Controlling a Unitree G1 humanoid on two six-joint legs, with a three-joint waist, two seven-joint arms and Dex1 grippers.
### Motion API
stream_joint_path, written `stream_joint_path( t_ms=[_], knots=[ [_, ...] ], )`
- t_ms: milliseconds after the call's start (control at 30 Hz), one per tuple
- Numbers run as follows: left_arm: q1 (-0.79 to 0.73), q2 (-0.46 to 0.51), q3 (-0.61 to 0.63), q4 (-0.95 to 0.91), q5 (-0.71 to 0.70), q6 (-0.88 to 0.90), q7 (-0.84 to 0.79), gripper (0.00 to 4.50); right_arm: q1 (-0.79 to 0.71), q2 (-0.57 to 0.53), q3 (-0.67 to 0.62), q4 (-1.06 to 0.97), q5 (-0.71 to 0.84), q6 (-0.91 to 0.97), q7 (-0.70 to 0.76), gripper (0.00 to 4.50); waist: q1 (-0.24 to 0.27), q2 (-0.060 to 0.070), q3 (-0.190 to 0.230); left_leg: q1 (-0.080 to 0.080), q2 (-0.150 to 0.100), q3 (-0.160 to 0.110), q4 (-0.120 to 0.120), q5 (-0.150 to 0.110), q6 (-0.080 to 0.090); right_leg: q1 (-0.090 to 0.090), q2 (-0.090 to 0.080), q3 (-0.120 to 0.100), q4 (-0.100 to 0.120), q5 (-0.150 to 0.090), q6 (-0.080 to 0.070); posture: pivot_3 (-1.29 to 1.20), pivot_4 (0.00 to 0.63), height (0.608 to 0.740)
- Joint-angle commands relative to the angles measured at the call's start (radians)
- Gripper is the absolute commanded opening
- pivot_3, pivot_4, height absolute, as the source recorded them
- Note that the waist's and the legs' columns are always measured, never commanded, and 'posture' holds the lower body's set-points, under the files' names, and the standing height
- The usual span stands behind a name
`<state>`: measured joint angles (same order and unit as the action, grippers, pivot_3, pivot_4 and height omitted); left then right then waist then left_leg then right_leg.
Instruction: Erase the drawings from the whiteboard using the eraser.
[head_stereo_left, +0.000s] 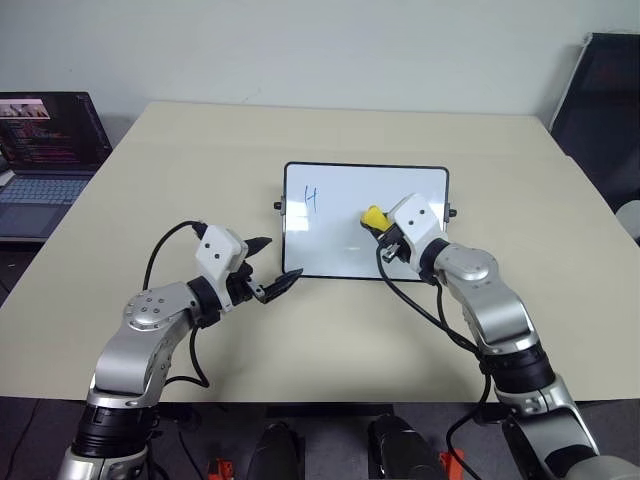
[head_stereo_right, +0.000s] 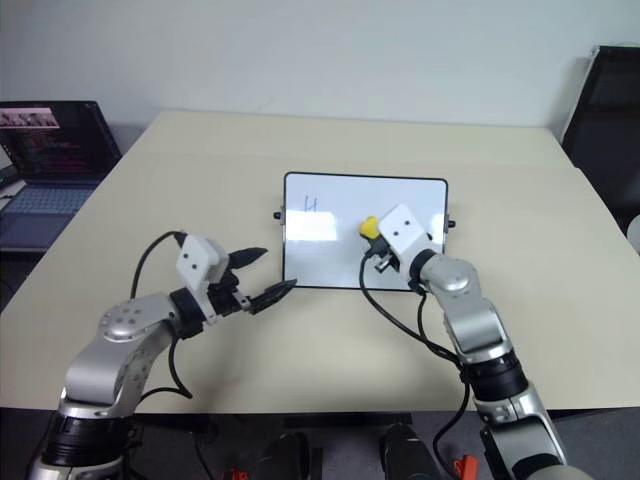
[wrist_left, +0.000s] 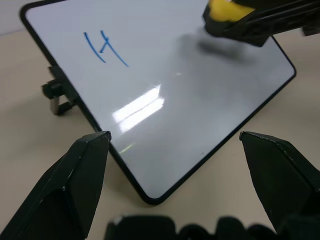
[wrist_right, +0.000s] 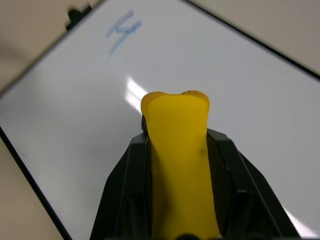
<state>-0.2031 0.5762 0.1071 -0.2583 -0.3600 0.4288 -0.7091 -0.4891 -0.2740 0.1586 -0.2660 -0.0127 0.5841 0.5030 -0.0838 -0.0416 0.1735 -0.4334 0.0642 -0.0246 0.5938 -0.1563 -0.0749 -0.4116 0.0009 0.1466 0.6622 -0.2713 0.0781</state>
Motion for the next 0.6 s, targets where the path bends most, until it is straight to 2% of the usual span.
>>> stream_joint_path(
  t_ms=[33, 333, 600],
  knots=[
    [-0.008, -0.008, 0.073, -0.008, -0.034, -0.015, 0.03, 4.5, 0.099, -0.036, -0.056, -0.18, 0.101, 0.024, 0.06, 1.12, 0.003, 0.0, 0.0, 0.0, 0.0, 0.0, 0.0, 0.0, 0.0, 0.0, 0.0, 0.0, 0.0, -0.001, 0.001, 0.0, 0.15, 0.74],
    [0.03, 0.0, 0.146, 0.0, -0.028, -0.025, 0.087, 4.5, 0.24, -0.075, -0.101, -0.26, 0.179, 0.019, 0.048, 1.12, -0.002, 0.0, 0.0, 0.001, 0.0, 0.0, 0.0, -0.001, -0.001, 0.0, 0.0, 0.0, 0.001, -0.003, -0.002, 0.0, 0.15, 0.74],
    [0.034, -0.005, 0.152, -0.024, -0.023, -0.02, 0.129, 4.5, 0.21, -0.091, -0.043, -0.227, 0.135, -0.02, 0.028, 1.12, -0.001, 0.0, 0.0, 0.001, 0.0, 0.0, 0.0, -0.001, -0.001, 0.0, 0.0, 0.0, 0.0, -0.003, -0.002, 0.0, 0.15, 0.74]
  ],
)
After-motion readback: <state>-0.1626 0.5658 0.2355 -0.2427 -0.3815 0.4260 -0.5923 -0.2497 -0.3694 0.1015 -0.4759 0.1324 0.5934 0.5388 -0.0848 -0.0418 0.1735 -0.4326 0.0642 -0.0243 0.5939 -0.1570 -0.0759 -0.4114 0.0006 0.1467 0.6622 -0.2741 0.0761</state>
